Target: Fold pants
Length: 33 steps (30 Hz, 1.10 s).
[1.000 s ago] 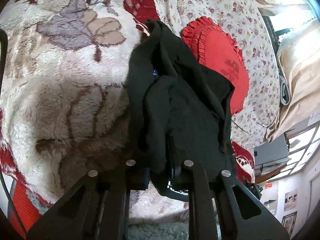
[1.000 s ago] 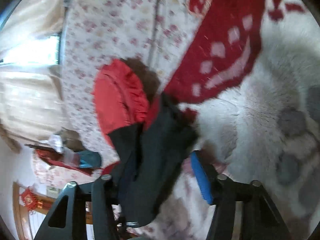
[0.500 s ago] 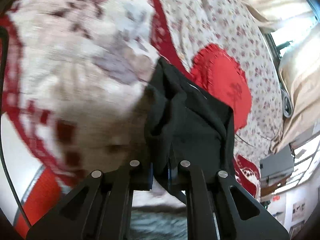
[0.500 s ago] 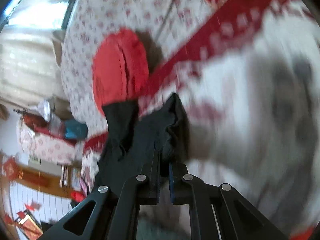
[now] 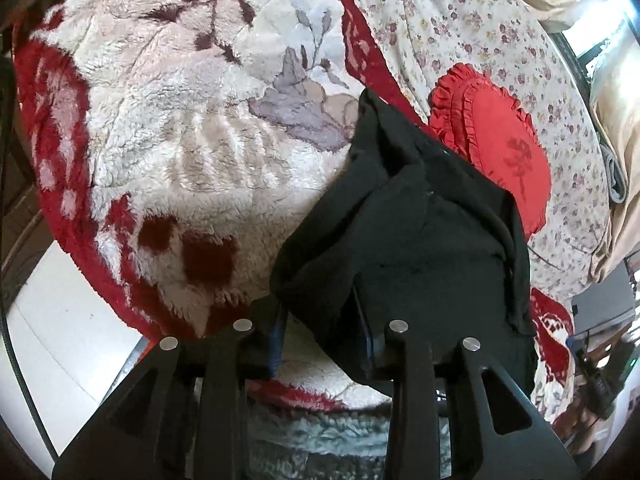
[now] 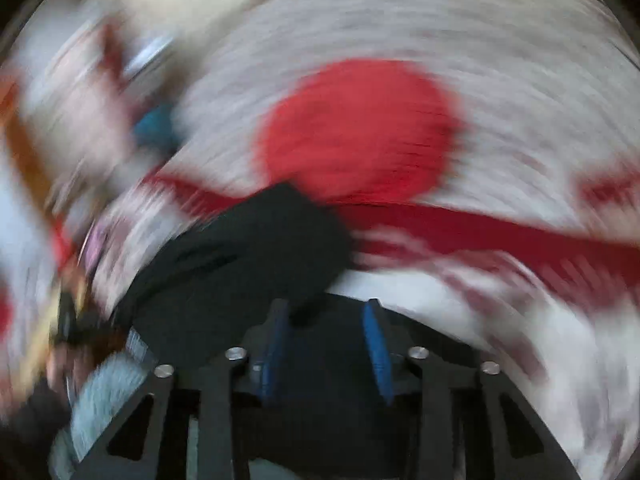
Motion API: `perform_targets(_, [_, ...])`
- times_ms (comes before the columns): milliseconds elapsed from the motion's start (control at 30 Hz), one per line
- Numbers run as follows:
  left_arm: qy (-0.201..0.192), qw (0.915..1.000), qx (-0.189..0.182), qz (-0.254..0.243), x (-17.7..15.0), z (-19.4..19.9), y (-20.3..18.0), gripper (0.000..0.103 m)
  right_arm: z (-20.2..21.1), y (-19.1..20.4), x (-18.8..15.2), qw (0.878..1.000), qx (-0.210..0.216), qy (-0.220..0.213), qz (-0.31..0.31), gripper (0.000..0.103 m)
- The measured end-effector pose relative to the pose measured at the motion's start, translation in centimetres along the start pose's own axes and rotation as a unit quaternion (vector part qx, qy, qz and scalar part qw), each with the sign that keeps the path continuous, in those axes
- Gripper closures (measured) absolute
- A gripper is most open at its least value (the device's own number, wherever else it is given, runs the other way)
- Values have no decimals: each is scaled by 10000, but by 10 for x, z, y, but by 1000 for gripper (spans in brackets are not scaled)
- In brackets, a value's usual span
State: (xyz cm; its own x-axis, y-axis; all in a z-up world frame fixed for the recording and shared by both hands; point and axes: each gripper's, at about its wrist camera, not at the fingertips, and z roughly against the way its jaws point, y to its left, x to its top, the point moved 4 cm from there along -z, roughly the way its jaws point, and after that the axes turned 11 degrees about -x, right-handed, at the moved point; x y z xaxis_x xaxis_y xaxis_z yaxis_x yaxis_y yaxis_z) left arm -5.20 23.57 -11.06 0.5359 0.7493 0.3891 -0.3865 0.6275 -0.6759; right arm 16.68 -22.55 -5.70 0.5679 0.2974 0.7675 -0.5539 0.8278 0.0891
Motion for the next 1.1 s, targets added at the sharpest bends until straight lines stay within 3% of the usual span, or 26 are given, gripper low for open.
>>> perform_targets(100, [-54,9999,-75,88,-2,4,2,71,-45,63,12,9896,677,508,1163,64])
perform_targets(233, [-54,9998,-78,148,-5,9,9,70,-107,103,12,9741,535,967,1972,64])
perform_targets(333, [-65,9999,-73,136,-6,11,14,70,-140,110,-1,9676,251,1458,2046,64])
perform_targets(400, [-105,9999,26,53,-6,13,12,70,-144,112,-2,9685,177,1416,2043,67])
perform_targets(433, [-135,9999,96,-18,-5,13,9,70,-144,110,2,9735,209,1413,1785,72])
perform_targets(500, [-240,9994,228,-142,-4,15,4,70,-143,102,8,9800,251,1404,1390,96])
perform_targets(667, [-501,9977,435,-107,1,27,4,70,-112,76,37,9949,298,768,574,99])
perform_targets(800, [-768,9951,616,71,11,45,10,70,-65,46,71,9980,535,190,-281,100])
perform_targets(933, [-1034,9929,585,48,22,61,6,70,-8,25,105,9897,951,-291,-1030,100])
perform_targets(1100, [-918,9950,362,-124,21,55,-12,70,54,4,125,9723,1594,-540,-1623,100])
